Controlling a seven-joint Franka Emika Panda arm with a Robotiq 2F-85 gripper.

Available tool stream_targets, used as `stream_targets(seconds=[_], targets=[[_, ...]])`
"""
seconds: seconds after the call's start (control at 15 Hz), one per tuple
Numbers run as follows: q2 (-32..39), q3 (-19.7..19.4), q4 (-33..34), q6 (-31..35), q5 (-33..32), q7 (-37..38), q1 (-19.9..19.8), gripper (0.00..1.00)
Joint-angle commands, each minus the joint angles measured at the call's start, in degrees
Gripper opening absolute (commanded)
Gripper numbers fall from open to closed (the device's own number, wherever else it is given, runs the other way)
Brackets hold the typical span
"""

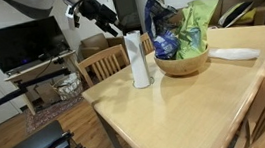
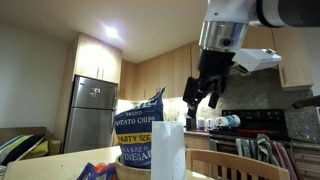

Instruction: Pull on the paper towel

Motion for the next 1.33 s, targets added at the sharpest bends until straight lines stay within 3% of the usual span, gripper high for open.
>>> stream_targets(seconds=[0.0, 0.33, 1.27], targets=[[2.4, 0.2, 2.5, -1.7, -6.6, 13.3, 0.5, 1.0], [5.9, -0.4, 4.5, -3.0, -8.6, 21.0, 1.9, 1.0], [6.4, -1.6, 9.2, -2.1, -10.5, 24.6, 3.0, 1.0]])
